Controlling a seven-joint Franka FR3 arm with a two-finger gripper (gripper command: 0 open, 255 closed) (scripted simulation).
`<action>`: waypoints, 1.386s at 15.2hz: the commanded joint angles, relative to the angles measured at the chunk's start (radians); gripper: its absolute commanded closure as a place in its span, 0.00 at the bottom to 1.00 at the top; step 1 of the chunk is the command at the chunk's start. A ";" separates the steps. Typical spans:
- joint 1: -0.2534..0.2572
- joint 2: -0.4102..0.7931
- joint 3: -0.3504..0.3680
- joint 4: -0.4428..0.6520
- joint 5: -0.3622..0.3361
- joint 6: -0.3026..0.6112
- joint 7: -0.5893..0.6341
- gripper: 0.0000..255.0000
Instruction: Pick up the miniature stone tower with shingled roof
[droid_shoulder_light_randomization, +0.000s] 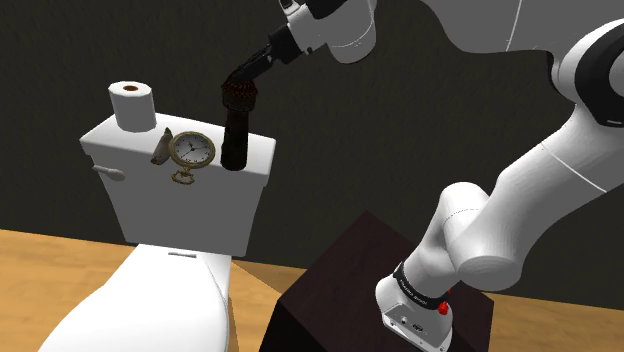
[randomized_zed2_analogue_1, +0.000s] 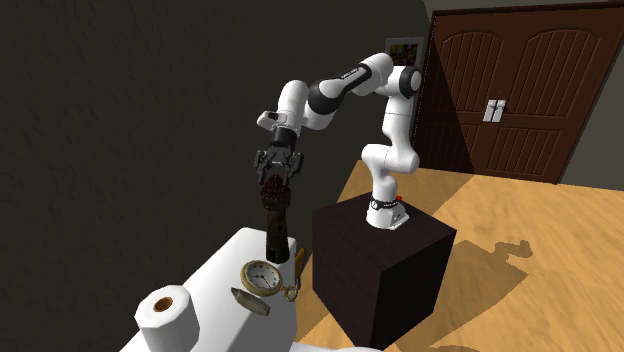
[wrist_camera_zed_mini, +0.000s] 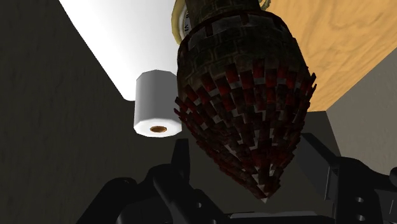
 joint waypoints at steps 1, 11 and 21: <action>0.000 0.001 0.000 -0.001 0.000 0.000 0.000 1.00; -0.017 -0.020 0.011 0.059 -0.070 -0.064 0.082 1.00; -0.033 -0.032 0.020 0.146 -0.134 -0.147 0.164 1.00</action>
